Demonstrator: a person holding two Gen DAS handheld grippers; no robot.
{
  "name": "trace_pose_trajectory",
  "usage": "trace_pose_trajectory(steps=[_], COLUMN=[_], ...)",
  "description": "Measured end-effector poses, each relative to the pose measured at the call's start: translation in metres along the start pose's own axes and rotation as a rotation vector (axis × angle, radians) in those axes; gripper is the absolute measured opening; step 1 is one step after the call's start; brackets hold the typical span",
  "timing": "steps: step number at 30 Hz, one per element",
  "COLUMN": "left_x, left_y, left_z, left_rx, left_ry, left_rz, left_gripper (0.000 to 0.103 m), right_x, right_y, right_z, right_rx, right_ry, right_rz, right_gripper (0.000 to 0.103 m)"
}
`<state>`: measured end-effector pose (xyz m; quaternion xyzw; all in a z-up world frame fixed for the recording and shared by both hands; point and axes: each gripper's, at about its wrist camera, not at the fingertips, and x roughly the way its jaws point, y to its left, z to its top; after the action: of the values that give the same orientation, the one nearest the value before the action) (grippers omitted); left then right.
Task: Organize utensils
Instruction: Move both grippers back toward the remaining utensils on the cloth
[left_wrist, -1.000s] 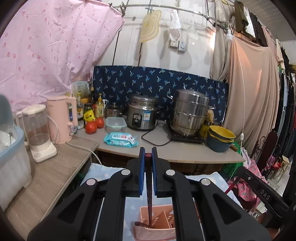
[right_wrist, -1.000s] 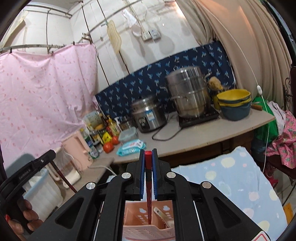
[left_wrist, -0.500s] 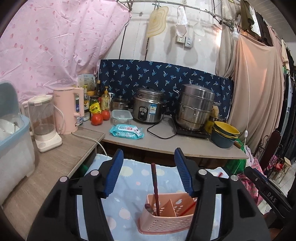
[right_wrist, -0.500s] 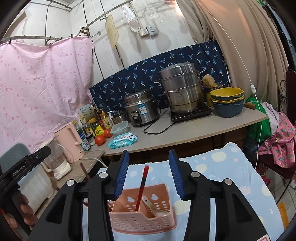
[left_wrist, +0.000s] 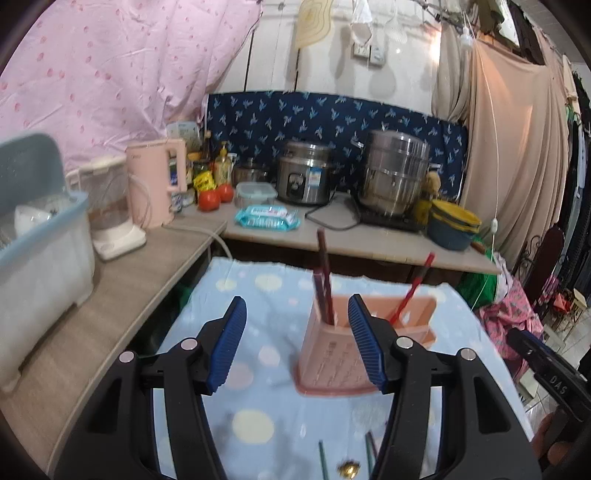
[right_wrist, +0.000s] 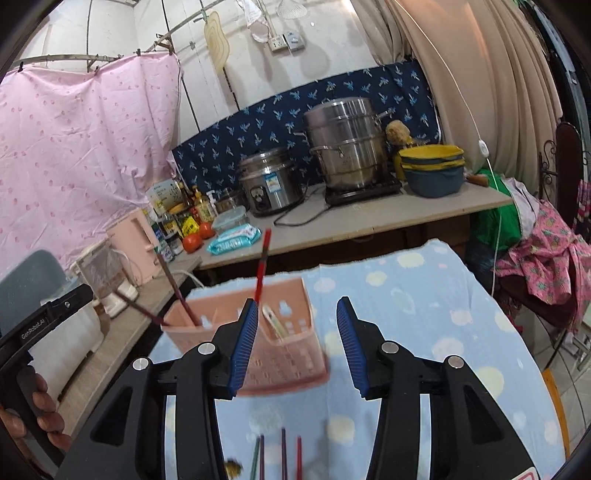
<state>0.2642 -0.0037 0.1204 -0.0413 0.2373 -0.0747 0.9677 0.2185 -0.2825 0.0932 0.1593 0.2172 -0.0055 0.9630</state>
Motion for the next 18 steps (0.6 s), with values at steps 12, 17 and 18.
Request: trace_pose_trajectory(steps=[12,17,18], left_x=[-0.024,-0.036,-0.039], left_y=[0.014,0.010,0.010], left_z=[-0.103,-0.144,-0.154], left_rx=[0.009,0.013,0.015], left_ry=[0.173,0.252,0.271], left_rz=[0.035,0.027,0.026], left_gripper=[0.054,0.054,0.054], right_x=[-0.055,-0.077,-0.080], right_y=[-0.008,0.003,0.004], right_z=[-0.109,-0.157,-0.167], right_rx=[-0.068,-0.127,-0.128], right_ry=[0.170,0.217,0.235], right_rz=[-0.062,-0.102,-0.105], right_gripper=[0.044,0.044,0.044])
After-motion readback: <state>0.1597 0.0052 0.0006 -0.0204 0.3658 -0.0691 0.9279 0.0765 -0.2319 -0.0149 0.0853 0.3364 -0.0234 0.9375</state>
